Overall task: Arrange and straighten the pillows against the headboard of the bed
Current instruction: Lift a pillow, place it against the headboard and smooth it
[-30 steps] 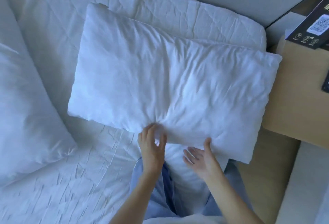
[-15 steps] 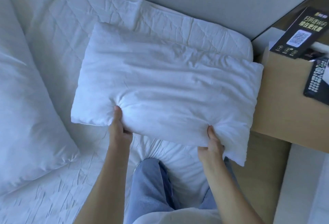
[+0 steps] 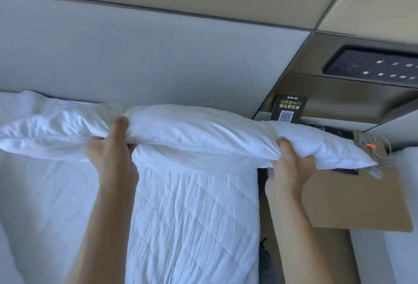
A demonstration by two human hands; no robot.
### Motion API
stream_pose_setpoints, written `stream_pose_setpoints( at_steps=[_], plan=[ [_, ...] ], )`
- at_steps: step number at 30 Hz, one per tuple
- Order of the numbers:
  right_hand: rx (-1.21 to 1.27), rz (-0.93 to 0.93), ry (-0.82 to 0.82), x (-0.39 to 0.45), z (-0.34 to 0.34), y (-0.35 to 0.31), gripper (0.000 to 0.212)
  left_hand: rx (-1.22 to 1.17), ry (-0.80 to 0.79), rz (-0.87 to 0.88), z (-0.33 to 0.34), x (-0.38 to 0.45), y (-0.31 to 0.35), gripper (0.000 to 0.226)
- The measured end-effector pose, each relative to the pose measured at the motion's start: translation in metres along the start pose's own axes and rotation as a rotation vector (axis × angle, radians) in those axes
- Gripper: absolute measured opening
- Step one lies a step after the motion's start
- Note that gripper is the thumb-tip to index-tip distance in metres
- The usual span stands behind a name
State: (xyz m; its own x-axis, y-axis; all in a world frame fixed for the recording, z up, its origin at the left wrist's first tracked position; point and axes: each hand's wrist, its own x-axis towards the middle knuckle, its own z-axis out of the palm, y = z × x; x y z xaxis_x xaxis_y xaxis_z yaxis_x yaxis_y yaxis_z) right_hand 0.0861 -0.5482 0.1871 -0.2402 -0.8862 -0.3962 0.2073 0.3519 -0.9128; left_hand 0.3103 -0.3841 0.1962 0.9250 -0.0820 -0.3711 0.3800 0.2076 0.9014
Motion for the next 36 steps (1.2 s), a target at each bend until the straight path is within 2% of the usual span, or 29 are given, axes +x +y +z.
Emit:
stream_pose_setpoints(
  at_steps=[3, 5, 8, 10, 12, 14, 17, 20, 24, 27, 30, 33, 36],
  plan=[
    [-0.057, -0.021, -0.017, 0.040, 0.014, -0.024, 0.010, 0.122, -0.011, -0.013, 0.049, 0.008, -0.008, 0.029],
    [-0.141, 0.049, -0.024, 0.077, 0.025, -0.026, 0.010, 0.211, -0.043, -0.045, 0.082, 0.017, -0.018, 0.024],
    [-0.223, 0.185, -0.050, 0.129, 0.044, -0.028, 0.040, 0.276, -0.098, -0.087, 0.129, 0.038, -0.027, 0.013],
    [-0.222, 0.194, -0.077, 0.155, 0.056, -0.034, 0.051, 0.280, -0.116, -0.083, 0.157, 0.053, -0.027, 0.009],
    [-0.183, 0.166, -0.099, 0.175, 0.070, -0.044, 0.042, 0.288, -0.123, -0.081, 0.180, 0.067, -0.021, 0.014],
    [-0.165, 0.137, -0.125, 0.186, 0.084, -0.055, 0.015, 0.280, -0.131, -0.109, 0.195, 0.078, -0.016, 0.014],
    [-0.156, 0.145, -0.149, 0.203, 0.099, -0.057, 0.028, 0.308, -0.118, -0.183, 0.203, 0.089, -0.020, 0.011],
    [-0.186, 0.265, -0.225, 0.213, 0.104, -0.055, 0.023, 0.443, -0.070, -0.177, 0.199, 0.092, -0.037, 0.022],
    [-0.339, 0.378, -0.352, 0.218, 0.111, -0.045, 0.027, 0.532, -0.192, -0.180, 0.205, 0.085, -0.054, 0.030],
    [-0.269, 0.252, -0.305, 0.225, 0.124, -0.052, 0.028, 0.430, -0.172, -0.083, 0.219, 0.089, -0.044, 0.024],
    [-0.038, 0.106, -0.291, 0.220, 0.125, -0.062, 0.032, 0.288, -0.116, 0.026, 0.231, 0.090, -0.034, 0.028],
    [0.121, 0.050, -0.304, 0.201, 0.108, -0.051, 0.041, 0.270, -0.115, 0.027, 0.230, 0.084, -0.040, 0.029],
    [0.127, -0.007, -0.311, 0.185, 0.097, -0.044, 0.043, 0.292, -0.159, -0.015, 0.221, 0.088, -0.047, 0.027]
  ],
)
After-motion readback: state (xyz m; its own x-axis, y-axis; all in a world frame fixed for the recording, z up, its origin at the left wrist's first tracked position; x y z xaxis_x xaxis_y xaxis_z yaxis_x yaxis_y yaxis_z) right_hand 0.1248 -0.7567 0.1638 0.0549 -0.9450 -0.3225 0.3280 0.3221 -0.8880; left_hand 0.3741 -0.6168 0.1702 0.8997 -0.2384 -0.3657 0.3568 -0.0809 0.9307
